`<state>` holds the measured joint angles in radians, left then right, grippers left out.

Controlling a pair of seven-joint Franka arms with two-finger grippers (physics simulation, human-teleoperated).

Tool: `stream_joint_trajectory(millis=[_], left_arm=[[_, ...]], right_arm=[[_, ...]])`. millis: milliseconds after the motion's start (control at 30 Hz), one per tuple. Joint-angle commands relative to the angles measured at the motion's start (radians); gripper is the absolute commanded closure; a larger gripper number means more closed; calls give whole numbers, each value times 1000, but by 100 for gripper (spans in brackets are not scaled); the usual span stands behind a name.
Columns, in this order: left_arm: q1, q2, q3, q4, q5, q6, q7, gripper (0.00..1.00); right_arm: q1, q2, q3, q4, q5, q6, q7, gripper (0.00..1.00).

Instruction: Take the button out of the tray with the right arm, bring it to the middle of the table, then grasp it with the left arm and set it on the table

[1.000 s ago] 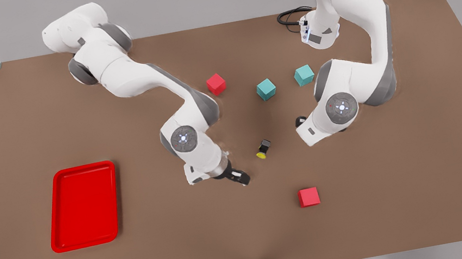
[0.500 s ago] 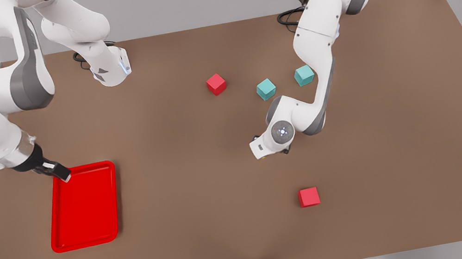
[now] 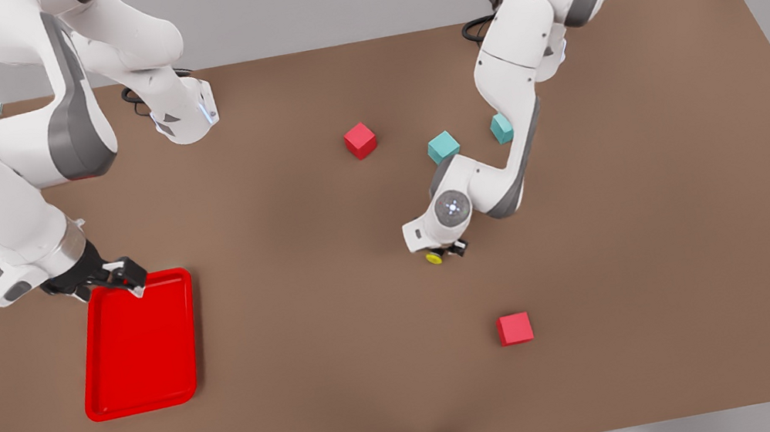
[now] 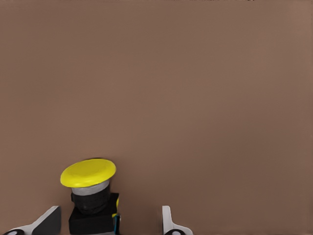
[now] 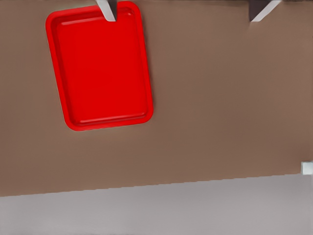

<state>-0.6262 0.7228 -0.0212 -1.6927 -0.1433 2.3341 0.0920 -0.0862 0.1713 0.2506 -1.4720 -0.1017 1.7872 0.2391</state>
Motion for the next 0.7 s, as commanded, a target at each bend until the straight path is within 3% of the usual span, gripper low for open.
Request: stream_joint_trajectory(millis=[0, 167, 467, 533, 667], left_arm=[[-4, 0, 1, 1, 2, 31, 18, 0], [-1, 3, 3, 1, 4, 31, 20, 2], [-1, 4, 18, 1, 2, 31, 18, 56], [-1, 4, 18, 1, 2, 31, 18, 61], [0, 6, 18, 7, 2, 21, 17, 62]], right_arm=[[-3, 4, 1, 1, -10, 8, -211, 0], [-1, 31, -1, 38, -10, 3, -207, 0], [-24, 30, -7, 38, -15, 8, -207, 0], [-38, 31, -10, 38, -16, 9, -207, 0], [-46, 36, -8, 38, -16, 12, -205, 0]])
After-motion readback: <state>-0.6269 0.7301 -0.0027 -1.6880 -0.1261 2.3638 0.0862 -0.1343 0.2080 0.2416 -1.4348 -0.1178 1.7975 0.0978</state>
